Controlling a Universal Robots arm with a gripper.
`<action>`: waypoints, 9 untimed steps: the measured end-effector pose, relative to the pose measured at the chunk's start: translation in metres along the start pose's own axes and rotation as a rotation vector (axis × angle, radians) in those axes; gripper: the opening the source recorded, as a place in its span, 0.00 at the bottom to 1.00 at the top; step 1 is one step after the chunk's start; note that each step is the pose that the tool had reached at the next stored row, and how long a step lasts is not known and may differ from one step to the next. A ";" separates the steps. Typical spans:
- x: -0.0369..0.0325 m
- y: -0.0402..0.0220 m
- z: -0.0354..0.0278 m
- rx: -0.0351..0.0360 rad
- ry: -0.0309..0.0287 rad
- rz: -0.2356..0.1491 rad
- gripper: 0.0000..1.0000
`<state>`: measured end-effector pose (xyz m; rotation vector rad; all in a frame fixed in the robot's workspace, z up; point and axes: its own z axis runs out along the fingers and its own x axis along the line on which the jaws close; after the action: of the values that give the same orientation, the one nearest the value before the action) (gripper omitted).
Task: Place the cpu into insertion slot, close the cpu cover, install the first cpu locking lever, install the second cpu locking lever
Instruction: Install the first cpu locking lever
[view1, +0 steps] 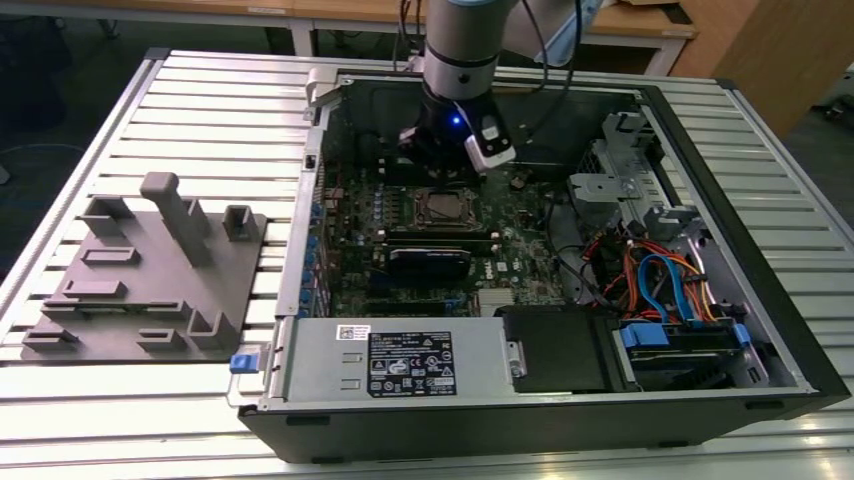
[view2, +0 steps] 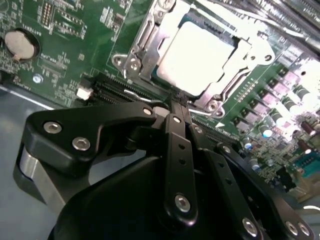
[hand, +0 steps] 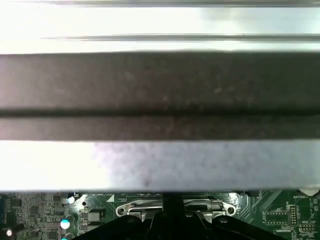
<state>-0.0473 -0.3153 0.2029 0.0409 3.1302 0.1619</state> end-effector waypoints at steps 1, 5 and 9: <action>0.0000 0.0000 -0.0005 -0.0063 0.0001 0.000 0.10; 0.0000 0.0001 -0.0011 -0.0312 0.0009 0.000 0.10; -0.0016 0.0002 -0.0011 -0.0328 0.0009 0.000 0.10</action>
<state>-0.0457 -0.3153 0.2040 0.0402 3.1276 0.2132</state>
